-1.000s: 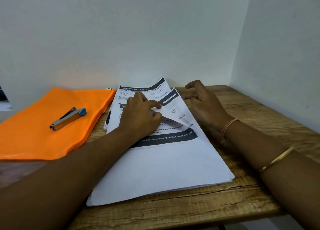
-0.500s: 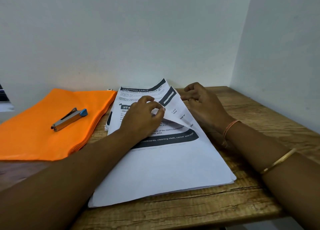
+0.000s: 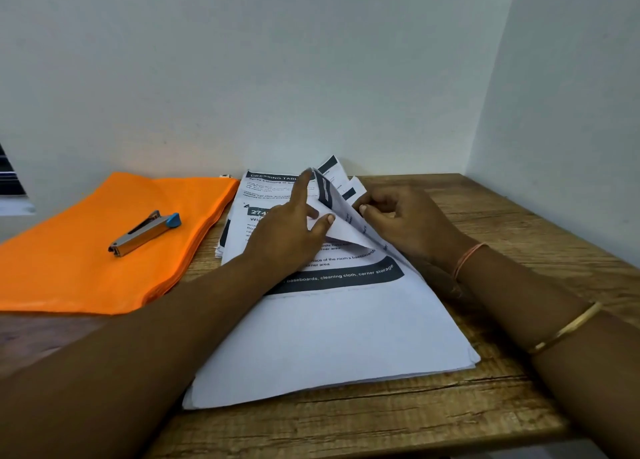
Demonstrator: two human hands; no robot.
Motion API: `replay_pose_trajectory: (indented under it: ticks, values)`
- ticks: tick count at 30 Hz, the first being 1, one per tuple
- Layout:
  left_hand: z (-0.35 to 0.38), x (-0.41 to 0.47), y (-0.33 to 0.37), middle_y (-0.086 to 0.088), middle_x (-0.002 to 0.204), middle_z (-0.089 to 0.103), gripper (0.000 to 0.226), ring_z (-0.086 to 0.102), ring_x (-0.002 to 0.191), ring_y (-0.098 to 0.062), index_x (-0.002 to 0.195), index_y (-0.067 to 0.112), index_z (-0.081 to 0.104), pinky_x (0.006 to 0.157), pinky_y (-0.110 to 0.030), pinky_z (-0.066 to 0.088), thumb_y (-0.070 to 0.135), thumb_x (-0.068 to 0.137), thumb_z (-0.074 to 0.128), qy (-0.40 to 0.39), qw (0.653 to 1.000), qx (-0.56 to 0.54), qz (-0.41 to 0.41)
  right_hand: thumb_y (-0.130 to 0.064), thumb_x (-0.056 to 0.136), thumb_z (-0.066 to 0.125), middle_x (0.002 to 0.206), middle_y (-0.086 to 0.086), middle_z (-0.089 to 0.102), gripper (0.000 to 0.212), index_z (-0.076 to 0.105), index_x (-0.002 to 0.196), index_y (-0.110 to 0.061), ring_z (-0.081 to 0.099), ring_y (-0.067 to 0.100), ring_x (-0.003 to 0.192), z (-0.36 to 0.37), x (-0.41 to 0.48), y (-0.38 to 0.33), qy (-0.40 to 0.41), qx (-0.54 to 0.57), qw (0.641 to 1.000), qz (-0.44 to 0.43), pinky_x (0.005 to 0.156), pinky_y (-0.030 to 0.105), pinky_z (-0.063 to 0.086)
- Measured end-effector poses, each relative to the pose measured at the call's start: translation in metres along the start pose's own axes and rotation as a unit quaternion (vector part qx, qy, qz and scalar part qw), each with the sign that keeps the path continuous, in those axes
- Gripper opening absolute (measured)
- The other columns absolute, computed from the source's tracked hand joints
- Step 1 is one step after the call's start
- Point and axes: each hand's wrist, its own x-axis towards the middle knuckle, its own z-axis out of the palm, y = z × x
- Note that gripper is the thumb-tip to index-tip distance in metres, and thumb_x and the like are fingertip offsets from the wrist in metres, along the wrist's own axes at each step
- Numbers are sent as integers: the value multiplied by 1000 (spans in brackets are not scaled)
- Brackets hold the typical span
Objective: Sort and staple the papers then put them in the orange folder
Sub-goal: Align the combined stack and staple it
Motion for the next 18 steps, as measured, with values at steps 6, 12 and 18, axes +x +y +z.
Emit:
replay_pose_trajectory:
  ticks: [6, 12, 18]
  values:
    - [-1, 1, -1, 2, 124, 61, 65, 61, 99, -20, 146, 43, 14, 90, -35, 48, 32, 93, 50, 12, 998, 43, 45, -16, 90, 57, 96, -5, 73, 19, 76, 93, -16, 66, 10, 93, 0, 2, 3, -37, -21, 999, 5, 85, 30, 51]
    - [0, 3, -2, 2, 129, 56, 38, 55, 109, -18, 132, 24, 49, 92, -26, 37, 28, 94, 50, 49, 998, 28, 20, -20, 90, 58, 92, -5, 72, 15, 72, 92, -17, 64, 13, 91, -1, 1, 3, -28, -28, 999, 0, 85, 35, 51]
    - [2, 2, -3, 3, 132, 54, 62, 55, 109, -20, 147, 30, 23, 94, -31, 42, 32, 93, 52, -16, 999, 28, 20, -23, 91, 58, 106, -5, 68, 24, 63, 115, -21, 61, 8, 99, 0, 1, 0, -22, -42, 999, -19, 89, 30, 47]
